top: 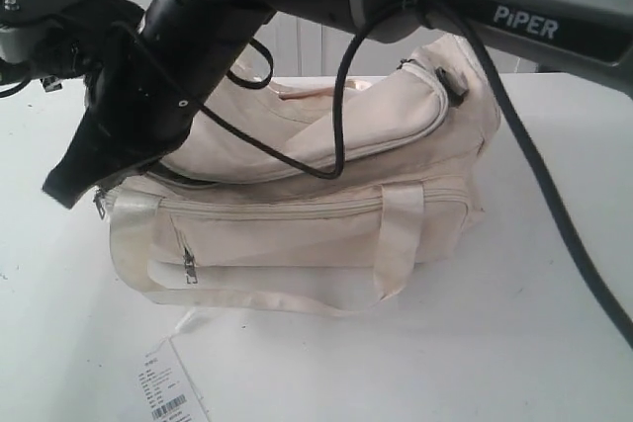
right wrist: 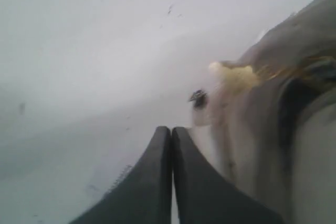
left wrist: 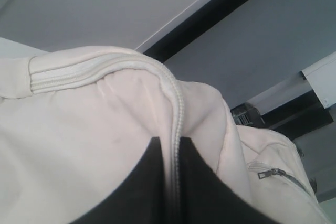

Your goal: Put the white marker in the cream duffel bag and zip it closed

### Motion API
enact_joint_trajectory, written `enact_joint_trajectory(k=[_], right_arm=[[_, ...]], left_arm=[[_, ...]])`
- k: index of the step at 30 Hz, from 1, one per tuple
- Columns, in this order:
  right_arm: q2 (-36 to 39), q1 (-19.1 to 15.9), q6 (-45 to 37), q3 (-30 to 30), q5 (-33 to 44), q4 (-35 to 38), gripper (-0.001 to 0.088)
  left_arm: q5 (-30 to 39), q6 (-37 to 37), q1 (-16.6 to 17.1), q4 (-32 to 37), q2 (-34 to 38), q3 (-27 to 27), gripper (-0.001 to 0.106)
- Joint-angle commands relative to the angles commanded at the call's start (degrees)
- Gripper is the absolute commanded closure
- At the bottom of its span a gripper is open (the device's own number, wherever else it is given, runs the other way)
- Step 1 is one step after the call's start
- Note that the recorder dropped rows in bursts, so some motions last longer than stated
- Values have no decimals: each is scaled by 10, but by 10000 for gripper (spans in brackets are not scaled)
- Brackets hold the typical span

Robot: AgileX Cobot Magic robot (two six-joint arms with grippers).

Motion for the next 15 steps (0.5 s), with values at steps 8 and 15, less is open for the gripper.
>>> enact_joint_trajectory(k=[8, 15], right_arm=[[-2, -2, 49, 0, -75, -150, 742], [56, -7, 33, 0, -147, -103, 606]], left_arm=[[-15, 4, 0, 0, 0, 0, 1053], [-15, 8, 0, 7, 0, 0, 1053]])
